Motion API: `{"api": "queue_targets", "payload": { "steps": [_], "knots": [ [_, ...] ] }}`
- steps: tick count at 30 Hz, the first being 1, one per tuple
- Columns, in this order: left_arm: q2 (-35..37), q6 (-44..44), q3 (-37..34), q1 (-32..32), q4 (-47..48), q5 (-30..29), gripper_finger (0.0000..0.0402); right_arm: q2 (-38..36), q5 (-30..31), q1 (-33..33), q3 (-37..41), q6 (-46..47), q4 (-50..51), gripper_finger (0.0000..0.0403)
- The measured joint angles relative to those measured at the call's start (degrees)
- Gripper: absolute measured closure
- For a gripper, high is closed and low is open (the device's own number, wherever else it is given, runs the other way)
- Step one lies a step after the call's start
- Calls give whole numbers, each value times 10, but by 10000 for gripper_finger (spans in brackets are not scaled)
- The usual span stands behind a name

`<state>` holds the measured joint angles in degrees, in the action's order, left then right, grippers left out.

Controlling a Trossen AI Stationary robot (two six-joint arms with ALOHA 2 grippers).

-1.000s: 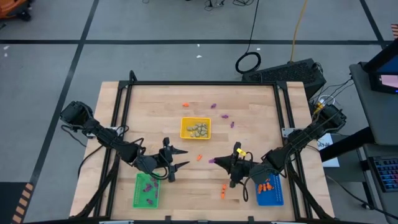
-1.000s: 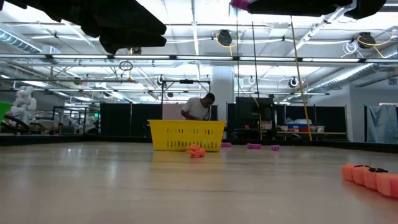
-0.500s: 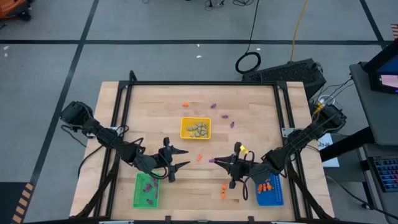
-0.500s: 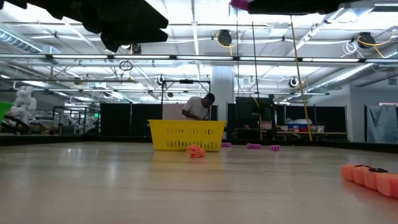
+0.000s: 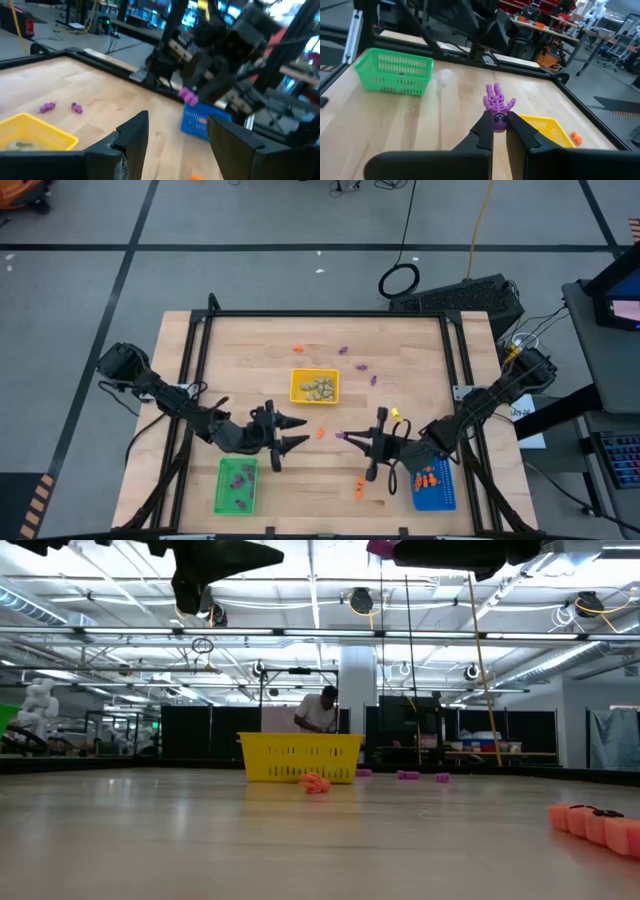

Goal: Sort Halloween decoration
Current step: Put the purple skeleton toy in the green basket

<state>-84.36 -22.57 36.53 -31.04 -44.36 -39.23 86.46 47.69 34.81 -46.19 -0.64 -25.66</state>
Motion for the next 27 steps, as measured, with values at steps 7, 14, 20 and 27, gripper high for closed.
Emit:
{"api": "queue_targets", "payload": {
  "steps": [7,14,20,27],
  "knots": [
    [-18,-29,0,0,-56,-3,199,22,-30,-16,0,-35,-75,394],
    [-39,-100,19,10,-63,0,199,46,-42,-23,0,-115,-163,394],
    [-39,-102,21,28,-64,0,199,71,-40,-38,-29,-124,-151,394],
    [-39,-103,21,41,-62,27,199,107,50,-45,-113,-141,-42,394]
  ]
}}
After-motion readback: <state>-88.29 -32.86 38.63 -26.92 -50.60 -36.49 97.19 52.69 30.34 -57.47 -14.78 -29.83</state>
